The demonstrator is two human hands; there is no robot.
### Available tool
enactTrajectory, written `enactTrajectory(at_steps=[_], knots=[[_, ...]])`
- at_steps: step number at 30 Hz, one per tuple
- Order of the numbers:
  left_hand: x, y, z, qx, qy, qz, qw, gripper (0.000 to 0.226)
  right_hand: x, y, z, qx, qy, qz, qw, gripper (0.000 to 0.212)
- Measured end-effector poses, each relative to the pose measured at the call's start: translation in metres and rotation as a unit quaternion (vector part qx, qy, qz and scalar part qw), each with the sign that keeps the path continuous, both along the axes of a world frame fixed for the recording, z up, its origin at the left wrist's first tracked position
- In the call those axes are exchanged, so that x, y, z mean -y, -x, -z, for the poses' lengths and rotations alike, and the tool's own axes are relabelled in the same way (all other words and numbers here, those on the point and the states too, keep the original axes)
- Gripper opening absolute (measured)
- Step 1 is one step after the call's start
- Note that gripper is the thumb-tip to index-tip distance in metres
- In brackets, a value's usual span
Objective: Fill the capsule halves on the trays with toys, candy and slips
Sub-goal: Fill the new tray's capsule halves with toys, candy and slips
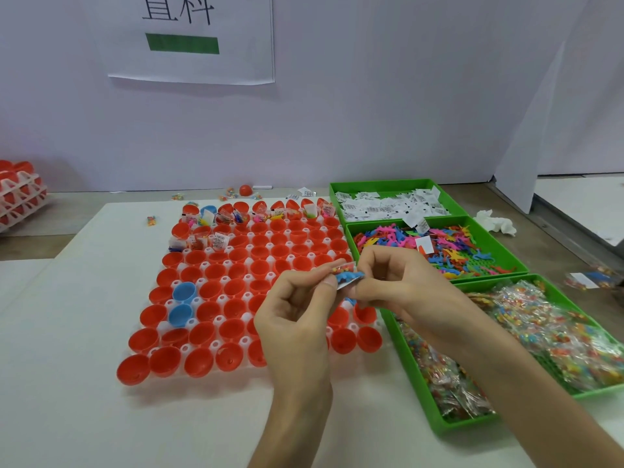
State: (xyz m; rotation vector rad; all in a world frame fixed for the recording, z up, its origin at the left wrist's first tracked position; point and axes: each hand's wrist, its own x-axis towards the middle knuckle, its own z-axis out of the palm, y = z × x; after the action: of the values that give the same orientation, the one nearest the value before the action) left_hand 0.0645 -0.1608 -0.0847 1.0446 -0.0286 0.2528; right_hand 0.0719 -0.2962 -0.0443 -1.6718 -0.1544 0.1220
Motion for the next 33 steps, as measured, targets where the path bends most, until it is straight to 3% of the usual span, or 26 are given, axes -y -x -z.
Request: enactTrajectory(at_steps=[12, 22, 29, 33], knots=[[-0.001, 0.002, -0.004, 0.0, 0.049, 0.014, 0.999, 0.008, -0.006, 0.0, 0.005, 0.008, -0.084, 0.017, 0.996, 0.025], [-0.006, 0.0, -0.005, -0.023, 0.036, 0.048, 0.998, 0.011, -0.015, 0.002, 0.009, 0.11, -0.004, 0.097, 0.989, 0.027], [-0.005, 0.0, -0.009, -0.038, 0.114, 0.116, 0.986, 0.02, -0.01, 0.001, 0.006, 0.056, -0.102, 0.055, 0.992, 0.027], [-0.006, 0.001, -0.009, -0.028, 0.074, 0.101, 0.992, 0.022, -0.007, 0.0, 0.004, 0.022, -0.142, 0.033, 0.989, 0.035]])
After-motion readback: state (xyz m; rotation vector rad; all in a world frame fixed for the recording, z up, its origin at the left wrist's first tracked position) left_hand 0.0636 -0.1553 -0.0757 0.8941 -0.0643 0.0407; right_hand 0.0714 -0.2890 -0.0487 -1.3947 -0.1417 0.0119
